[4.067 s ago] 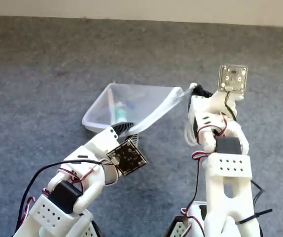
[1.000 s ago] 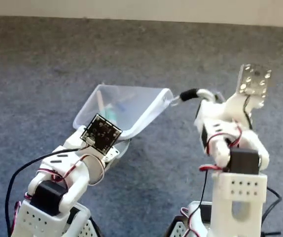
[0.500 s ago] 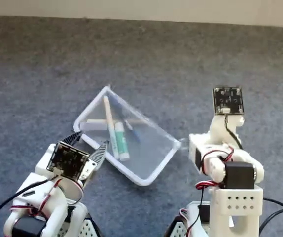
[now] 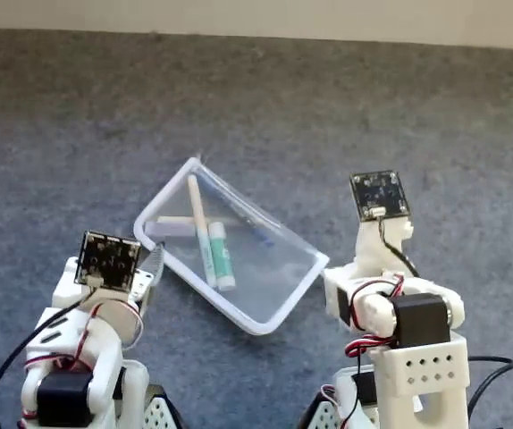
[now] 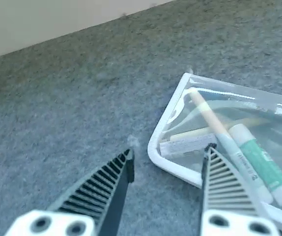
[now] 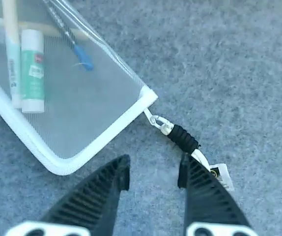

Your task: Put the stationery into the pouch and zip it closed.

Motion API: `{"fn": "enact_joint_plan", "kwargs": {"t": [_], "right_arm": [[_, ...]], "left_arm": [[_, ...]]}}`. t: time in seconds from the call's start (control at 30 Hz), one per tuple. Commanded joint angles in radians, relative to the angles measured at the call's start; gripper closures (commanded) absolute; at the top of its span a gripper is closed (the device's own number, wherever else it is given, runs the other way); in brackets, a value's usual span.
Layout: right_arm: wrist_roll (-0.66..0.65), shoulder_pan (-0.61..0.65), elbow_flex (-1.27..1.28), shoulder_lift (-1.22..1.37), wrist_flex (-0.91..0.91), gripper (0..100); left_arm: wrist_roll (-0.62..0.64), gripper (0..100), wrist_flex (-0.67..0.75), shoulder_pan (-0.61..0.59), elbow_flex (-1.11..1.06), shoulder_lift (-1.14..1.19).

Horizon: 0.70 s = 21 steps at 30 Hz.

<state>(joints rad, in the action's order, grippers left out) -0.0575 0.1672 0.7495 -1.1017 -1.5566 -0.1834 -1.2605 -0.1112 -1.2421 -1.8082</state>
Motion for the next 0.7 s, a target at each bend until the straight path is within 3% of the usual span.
{"fn": "enact_joint_plan", "kwargs": {"t": [0.0,0.1,0.23,0.4,0.67], "right_arm": [[-0.011,0.012,-0.005,-0.013,-0.008,92.0],[-0.012,0.012,-0.005,-0.013,0.016,96.6],[-0.014,0.012,-0.005,-0.013,0.024,98.1],[-0.012,-0.012,0.074,-0.076,0.107,99.3],[-0.014,-0.061,0.343,-0.452,0.223,99.3]], "left_arm": [[0.012,79,0.055,-0.067,-0.022,0.001],[0.012,83,0.055,-0.081,-0.027,0.001],[0.012,99,0.049,-0.081,-0.028,0.001],[0.009,100,0.054,-0.081,-0.077,0.001],[0.009,99,0.055,-0.081,-0.151,0.001]]}}
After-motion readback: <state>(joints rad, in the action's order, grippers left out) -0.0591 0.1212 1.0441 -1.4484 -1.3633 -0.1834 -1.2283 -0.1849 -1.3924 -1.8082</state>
